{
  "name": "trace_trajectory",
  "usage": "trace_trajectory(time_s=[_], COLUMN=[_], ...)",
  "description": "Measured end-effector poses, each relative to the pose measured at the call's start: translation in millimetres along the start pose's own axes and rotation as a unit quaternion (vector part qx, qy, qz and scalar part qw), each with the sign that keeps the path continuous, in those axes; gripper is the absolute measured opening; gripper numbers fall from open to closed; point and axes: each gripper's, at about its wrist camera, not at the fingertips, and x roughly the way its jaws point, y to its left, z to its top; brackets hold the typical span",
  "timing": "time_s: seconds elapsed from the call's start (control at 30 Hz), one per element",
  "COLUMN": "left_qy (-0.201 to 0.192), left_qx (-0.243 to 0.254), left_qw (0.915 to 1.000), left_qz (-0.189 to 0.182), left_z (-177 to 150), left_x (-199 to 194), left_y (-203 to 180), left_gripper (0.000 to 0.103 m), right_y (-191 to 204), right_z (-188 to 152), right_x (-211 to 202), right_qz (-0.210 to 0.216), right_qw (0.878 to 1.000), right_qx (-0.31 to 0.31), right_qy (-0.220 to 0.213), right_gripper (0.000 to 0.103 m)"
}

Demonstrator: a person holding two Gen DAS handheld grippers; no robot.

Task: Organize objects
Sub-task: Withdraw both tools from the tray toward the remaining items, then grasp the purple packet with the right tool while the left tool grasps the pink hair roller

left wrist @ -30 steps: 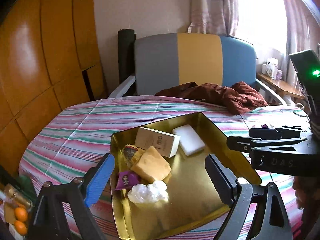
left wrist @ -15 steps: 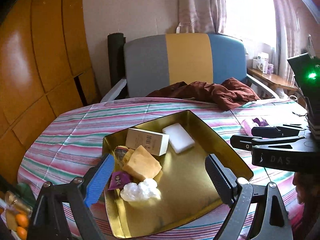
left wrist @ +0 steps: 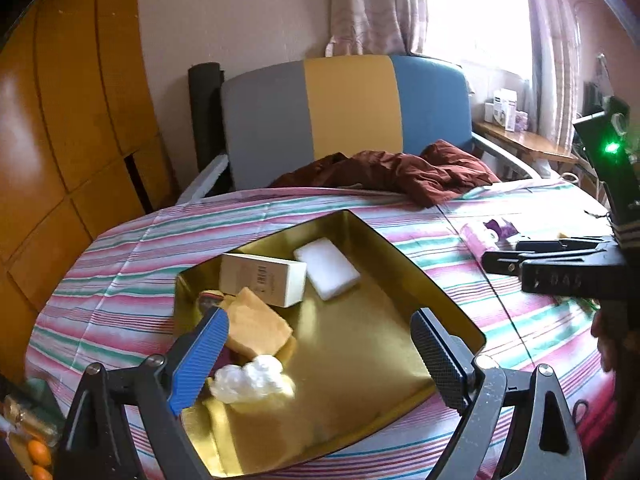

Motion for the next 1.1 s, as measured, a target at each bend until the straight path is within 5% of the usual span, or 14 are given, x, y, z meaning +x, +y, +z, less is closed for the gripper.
trace_trajectory(time_s=[0.3,0.67,1.1], left_qy=[0.013,0.034,0.062], left_qx=[0.021,0.042,0.044], left_qw=[0.9988,0.9929,0.9894], left_qz=[-0.041,-0.106,-0.124], left_z=[8.8,35.1,56.8], left_x=[17.2,47.6,91.6], left_y=[-27.5,-81.0,-117.1], left_gripper=[0.093,0.093,0.093], right_y=[-96.0,-174.3,-164.0], right_z=[0.9,49.4,98.3], right_x=[-16.1,-5.0,104.1], right_qz=[-0.057,-0.080,-0.051], right_qw=[0.995,0.985,0.992], right_qx=[0.086,0.148,0.075], right_qy=[-0.003,-0.028,0.093], right_gripper=[0.061,0.061,0.061])
